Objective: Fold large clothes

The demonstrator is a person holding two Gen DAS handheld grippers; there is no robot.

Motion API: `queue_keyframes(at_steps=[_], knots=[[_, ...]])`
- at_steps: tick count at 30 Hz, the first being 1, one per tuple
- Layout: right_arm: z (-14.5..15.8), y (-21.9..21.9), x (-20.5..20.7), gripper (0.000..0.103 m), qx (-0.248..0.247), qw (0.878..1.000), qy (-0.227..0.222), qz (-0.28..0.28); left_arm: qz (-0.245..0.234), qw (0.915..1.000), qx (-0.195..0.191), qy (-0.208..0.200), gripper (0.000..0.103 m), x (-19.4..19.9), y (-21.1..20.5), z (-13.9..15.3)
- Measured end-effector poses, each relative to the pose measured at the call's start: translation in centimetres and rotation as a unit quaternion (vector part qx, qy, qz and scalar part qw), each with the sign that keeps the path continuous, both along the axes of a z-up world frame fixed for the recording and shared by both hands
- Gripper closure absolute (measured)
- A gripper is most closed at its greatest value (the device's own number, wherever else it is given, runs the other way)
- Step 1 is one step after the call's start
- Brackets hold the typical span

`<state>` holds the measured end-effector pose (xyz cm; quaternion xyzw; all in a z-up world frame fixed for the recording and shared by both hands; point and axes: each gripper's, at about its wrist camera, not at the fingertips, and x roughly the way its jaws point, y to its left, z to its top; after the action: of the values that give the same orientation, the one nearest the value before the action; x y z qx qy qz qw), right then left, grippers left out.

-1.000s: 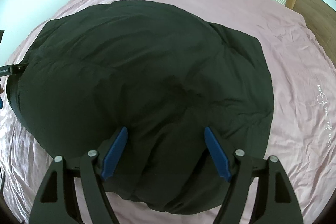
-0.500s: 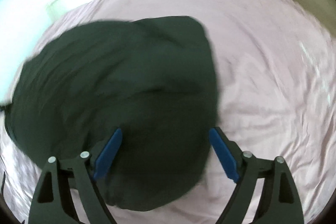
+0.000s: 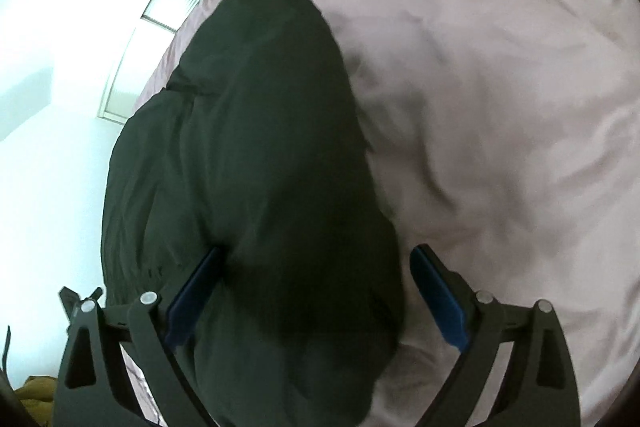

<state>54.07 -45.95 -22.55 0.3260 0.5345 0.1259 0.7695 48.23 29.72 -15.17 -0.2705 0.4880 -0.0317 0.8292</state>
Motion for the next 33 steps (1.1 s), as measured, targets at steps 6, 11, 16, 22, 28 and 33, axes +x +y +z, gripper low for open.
queue_keyframes(at_steps=[6,11,16,22,28,33], knots=[[-1.6,0.9,0.7,0.0,0.013,1.0,0.012,0.017,0.009,0.9965,-0.082,0.012,0.001,2.0,2.0,-3.4],[-2.8,1.5,0.9,0.0,0.025,0.999,0.021,0.033,-0.027,0.988,-0.15,0.028,0.001,3.7,0.7,-6.6],[-4.5,2.3,1.2,0.0,0.039,0.997,0.035,0.051,-0.044,0.9762,-0.206,0.052,0.001,4.8,0.0,-9.6],[-6.2,3.0,1.4,0.0,0.056,0.996,0.039,0.058,-0.045,0.9748,-0.212,0.053,0.001,5.2,-0.3,-10.6],[-7.0,3.0,1.3,0.0,0.073,0.994,0.049,0.066,-0.056,0.9652,-0.248,0.062,0.001,5.9,-1.9,-11.4],[-7.0,4.2,1.0,0.0,0.077,0.993,0.041,0.076,-0.049,0.9654,-0.25,0.054,0.001,5.8,-2.6,-11.4]])
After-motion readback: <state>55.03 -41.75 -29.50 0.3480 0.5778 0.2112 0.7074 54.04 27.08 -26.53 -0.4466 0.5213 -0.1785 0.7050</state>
